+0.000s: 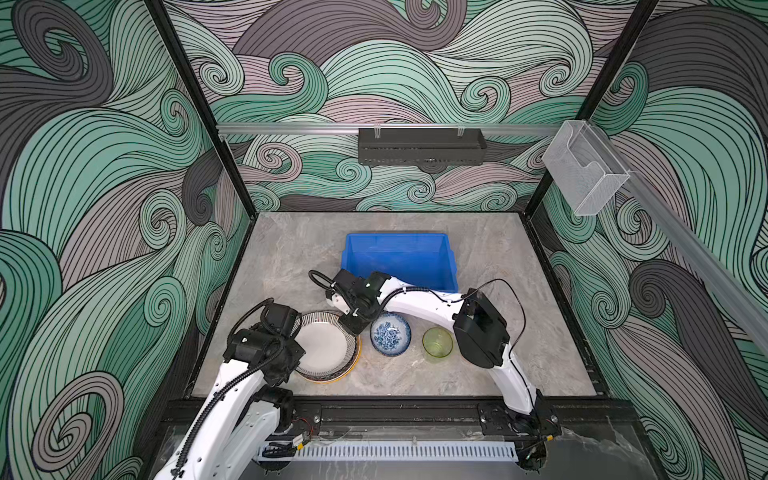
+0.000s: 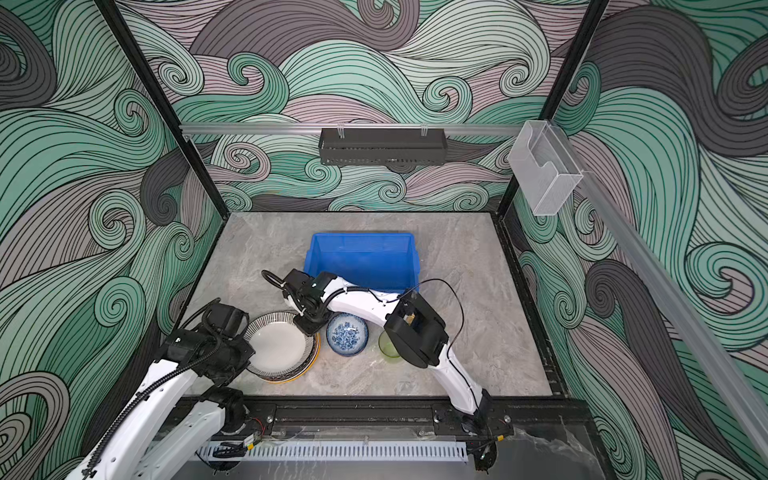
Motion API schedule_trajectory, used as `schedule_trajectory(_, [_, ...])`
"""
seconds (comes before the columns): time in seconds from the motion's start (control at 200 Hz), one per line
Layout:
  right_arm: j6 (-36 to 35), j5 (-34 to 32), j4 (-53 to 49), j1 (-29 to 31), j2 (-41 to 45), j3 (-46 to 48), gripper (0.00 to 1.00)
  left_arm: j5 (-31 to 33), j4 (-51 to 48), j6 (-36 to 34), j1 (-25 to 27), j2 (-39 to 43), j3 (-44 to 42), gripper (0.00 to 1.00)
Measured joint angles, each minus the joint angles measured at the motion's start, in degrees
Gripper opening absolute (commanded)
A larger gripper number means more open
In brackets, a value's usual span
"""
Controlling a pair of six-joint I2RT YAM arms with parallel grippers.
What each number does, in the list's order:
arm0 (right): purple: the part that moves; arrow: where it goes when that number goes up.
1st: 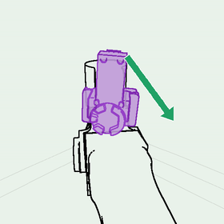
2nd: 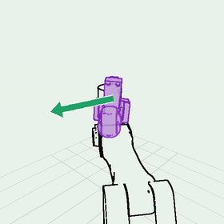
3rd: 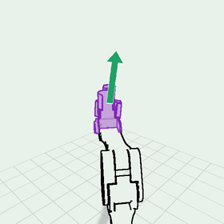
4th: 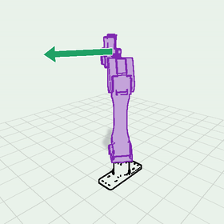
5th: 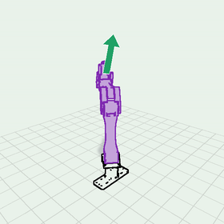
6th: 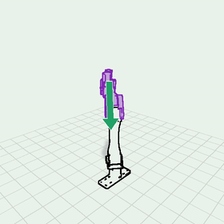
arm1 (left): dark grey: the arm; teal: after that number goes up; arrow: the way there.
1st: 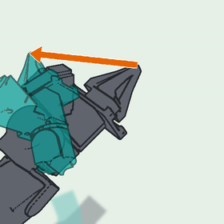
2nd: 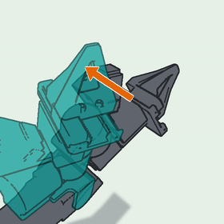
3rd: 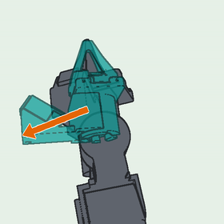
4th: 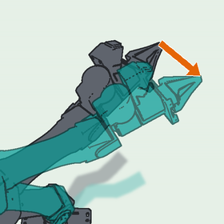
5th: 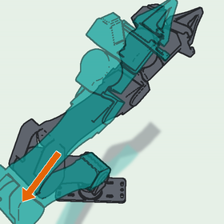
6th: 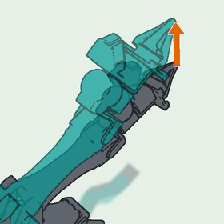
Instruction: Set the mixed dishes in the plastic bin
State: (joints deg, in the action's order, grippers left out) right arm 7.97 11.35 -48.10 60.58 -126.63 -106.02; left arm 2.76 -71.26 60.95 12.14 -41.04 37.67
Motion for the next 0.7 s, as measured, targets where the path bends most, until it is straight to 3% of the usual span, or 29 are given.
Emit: schedule_trajectory(0.696, [-0.3,-6.0,-0.7,0.3,4.8,-0.8,0.33,0.5,-0.7,-3.5,0.0,0.5,2.7,0.00])
